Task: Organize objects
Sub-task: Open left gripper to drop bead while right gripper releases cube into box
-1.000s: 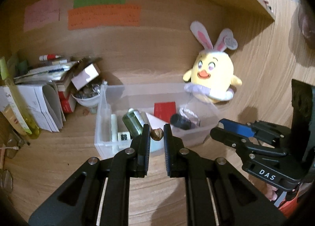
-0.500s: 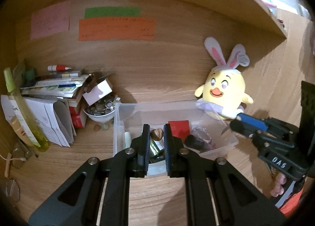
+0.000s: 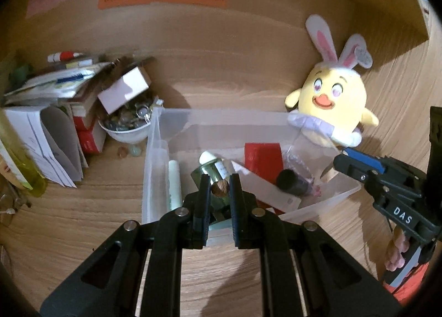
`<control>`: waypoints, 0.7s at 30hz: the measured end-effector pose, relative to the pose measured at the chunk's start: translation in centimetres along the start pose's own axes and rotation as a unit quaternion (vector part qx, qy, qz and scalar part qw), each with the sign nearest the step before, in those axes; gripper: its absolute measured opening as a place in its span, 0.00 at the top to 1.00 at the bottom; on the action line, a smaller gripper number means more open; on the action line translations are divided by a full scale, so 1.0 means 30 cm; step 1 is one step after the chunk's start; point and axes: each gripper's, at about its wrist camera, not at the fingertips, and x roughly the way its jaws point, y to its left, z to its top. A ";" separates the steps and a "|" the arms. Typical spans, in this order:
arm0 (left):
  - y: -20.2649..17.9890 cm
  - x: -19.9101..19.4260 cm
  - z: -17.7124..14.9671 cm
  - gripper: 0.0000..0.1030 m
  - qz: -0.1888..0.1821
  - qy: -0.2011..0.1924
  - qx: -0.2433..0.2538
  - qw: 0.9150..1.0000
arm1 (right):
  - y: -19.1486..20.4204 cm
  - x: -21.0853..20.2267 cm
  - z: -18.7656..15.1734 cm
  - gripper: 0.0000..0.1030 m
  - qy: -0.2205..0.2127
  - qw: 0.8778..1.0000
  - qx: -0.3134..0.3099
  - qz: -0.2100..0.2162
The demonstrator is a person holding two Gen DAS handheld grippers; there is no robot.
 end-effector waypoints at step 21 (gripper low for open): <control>-0.009 -0.010 -0.022 0.37 0.014 -0.019 0.012 1.000 | 0.000 0.054 -0.018 0.41 0.018 1.000 -0.009 -0.015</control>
